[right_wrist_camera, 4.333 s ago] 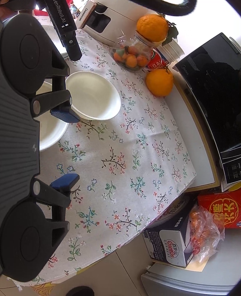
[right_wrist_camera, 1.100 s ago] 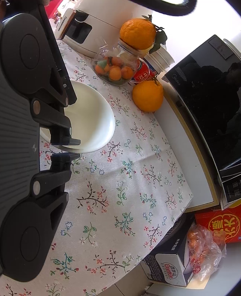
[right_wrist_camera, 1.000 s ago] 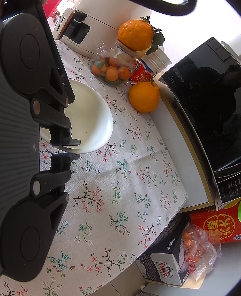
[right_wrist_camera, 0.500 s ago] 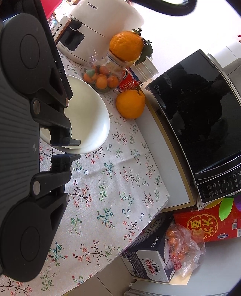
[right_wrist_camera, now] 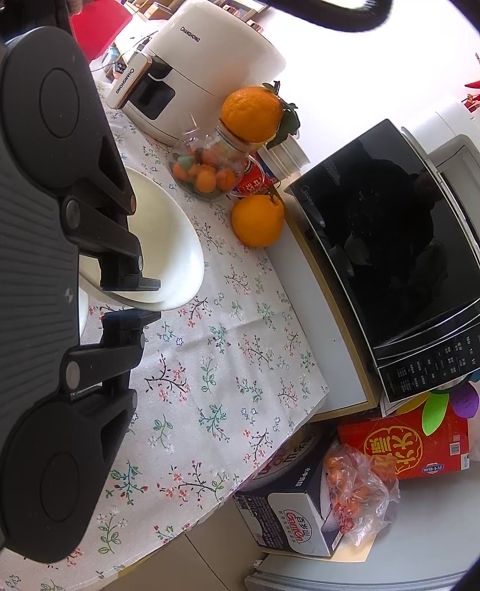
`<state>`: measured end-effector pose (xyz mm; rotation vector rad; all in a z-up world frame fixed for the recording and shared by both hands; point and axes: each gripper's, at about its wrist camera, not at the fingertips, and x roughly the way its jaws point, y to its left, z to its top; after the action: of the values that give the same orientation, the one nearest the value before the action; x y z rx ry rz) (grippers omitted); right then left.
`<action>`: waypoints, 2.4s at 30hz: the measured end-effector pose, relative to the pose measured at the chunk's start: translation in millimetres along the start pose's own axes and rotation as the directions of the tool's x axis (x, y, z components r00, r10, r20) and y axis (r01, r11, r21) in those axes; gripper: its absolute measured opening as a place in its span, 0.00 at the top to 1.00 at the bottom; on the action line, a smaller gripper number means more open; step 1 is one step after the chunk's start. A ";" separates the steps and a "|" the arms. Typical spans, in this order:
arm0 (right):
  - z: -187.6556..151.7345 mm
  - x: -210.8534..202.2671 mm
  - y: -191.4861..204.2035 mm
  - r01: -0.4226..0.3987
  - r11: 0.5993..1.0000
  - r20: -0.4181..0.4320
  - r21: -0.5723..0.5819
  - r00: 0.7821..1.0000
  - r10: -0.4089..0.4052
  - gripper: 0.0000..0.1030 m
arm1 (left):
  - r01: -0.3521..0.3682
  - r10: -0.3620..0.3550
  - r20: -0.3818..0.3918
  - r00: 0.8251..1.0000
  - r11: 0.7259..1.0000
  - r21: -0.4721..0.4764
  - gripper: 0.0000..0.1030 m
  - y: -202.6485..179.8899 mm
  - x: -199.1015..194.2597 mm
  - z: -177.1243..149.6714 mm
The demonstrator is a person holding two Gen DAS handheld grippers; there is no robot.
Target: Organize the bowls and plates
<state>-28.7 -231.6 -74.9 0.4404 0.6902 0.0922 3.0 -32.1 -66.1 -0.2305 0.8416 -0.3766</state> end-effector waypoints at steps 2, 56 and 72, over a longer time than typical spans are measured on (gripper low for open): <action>-0.7 -5.1 -0.4 0.000 1.000 -0.001 -0.003 1.000 0.000 0.91 | 0.003 -0.003 -0.002 1.000 1.000 0.002 0.87 -2.1 -2.8 -1.6; -33.9 0.3 -6.7 0.118 0.985 -0.280 -0.129 0.948 -0.150 0.86 | -0.148 0.184 -0.124 0.975 0.956 0.255 0.80 -38.1 1.7 -53.5; -33.4 -0.5 -4.9 0.101 0.986 -0.287 -0.131 0.948 -0.135 0.72 | -0.160 0.194 -0.132 0.972 0.959 0.234 0.70 -34.4 0.8 -51.5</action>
<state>-50.6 -224.1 -99.5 0.2757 0.9991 0.0848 -43.6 -66.3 -88.1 0.0839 0.9563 -0.3191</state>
